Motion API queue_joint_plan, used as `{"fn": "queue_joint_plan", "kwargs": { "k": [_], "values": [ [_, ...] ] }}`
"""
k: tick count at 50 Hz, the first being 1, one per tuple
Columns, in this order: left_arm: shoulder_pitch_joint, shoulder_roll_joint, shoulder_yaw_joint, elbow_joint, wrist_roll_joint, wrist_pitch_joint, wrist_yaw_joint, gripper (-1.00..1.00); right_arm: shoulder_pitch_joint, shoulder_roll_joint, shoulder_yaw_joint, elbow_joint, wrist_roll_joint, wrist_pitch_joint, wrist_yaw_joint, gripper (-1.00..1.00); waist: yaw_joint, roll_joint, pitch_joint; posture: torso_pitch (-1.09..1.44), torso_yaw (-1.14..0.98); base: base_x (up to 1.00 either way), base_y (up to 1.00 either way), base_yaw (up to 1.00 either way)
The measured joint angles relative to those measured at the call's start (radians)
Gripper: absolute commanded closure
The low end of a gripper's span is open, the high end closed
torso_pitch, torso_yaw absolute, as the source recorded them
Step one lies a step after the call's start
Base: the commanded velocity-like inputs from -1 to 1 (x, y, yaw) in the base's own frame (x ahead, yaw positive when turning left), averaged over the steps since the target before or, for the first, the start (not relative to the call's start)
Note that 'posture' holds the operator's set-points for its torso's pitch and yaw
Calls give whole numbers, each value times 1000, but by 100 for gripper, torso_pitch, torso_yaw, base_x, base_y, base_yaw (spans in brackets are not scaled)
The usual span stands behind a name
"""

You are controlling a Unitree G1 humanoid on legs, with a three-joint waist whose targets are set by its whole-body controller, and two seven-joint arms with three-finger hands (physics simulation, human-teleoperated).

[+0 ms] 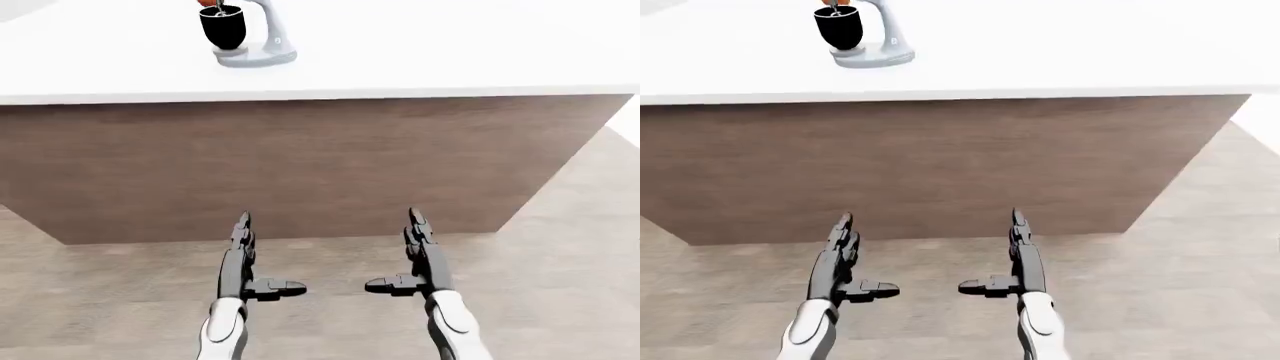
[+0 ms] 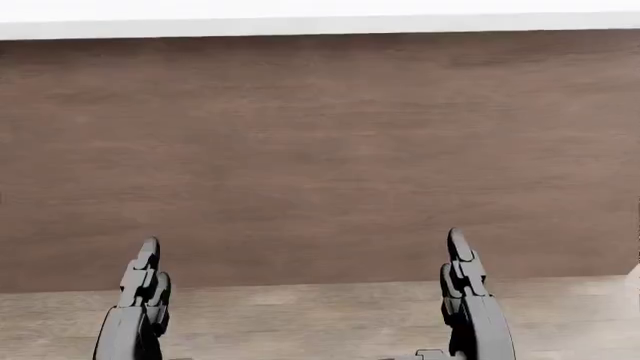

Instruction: Open the stand mixer head.

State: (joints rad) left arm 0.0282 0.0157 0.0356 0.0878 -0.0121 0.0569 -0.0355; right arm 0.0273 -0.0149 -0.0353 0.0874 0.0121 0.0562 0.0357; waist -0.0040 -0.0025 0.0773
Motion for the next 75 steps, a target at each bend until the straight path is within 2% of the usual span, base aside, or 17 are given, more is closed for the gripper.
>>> {"fn": "queue_joint_plan", "kwargs": {
  "k": [1,3,5,7,20,24,30,33,39,49,55,68,69,70,72,73,75],
  "values": [
    [-1,1,1,-16,-1,-3,-1,-97,0,-1,0,-18,3,1,1,-100,-1,-4,-10,0,0,0,0,0],
    [-21,4,5,-54,-2,-28,0,-97,-19,-3,-7,-64,9,-17,2,-100,6,-3,-60,0,0,0,0,0],
    [-26,2,4,-52,-3,-49,0,-97,-24,0,-5,-65,13,-37,2,-100,7,-10,-42,0,0,0,0,0],
    [-14,1,0,-40,-3,-47,-1,-97,-7,1,1,-67,20,-30,10,-100,8,-9,-54,0,0,0,0,0],
    [-1,-5,-2,-102,-29,-51,-15,-97,21,2,15,-151,79,-19,73,-100,8,-4,-68,0,0,0,0,0],
    [10,-16,6,-215,-97,-41,-32,-96,53,10,44,-313,154,-29,148,-100,7,-4,-71,0,0,0,0,0],
    [37,-21,30,-448,-294,-37,-62,-96,81,7,48,-484,262,-83,236,-100,5,-4,-79,0,0,0,0,0],
    [38,-9,21,-528,-329,-42,-70,-96,76,1,41,-532,290,-66,242,-100,6,-3,-76,0,0,0,0,0],
    [-6,15,69,-725,-370,74,-26,-96,45,-7,32,-740,336,86,192,-100,5,0,-67,0,0,0,0,0],
    [-105,57,144,-949,-486,271,74,-96,-124,-38,-12,-1117,486,403,5,-100,8,1,-68,0,0,0,0,0],
    [-121,71,157,-951,-515,296,96,-97,-160,-124,2,-1115,582,417,-114,-100,10,-2,-59,0,0,0,0,0],
    [-111,69,150,-933,-500,282,80,-96,-168,-147,-8,-1112,620,414,-153,-100,10,-4,-50,0,0,0,7,0],
    [-110,66,147,-925,-496,281,78,-96,-170,-152,-11,-1109,626,417,-156,-100,3,-9,-43,0,0,0,100,0],
    [-108,64,143,-919,-493,282,77,-96,-172,-149,-18,-1105,630,424,-159,-100,-1,-28,-37,0,0,0,100,0],
    [-108,64,138,-918,-492,291,74,-96,-177,-127,-39,-1103,626,444,-165,-100,-8,-59,-51,0,0,0,50,0],
    [-111,65,140,-926,-492,290,73,-96,-183,-118,-48,-1108,621,449,-166,-100,-9,-51,-54,0,0,0,0,0],
    [-121,67,141,-944,-493,279,69,-96,-190,-113,-51,-1120,606,446,-163,-100,-18,-5,-46,0,0,0,0,0]
  ]
}}
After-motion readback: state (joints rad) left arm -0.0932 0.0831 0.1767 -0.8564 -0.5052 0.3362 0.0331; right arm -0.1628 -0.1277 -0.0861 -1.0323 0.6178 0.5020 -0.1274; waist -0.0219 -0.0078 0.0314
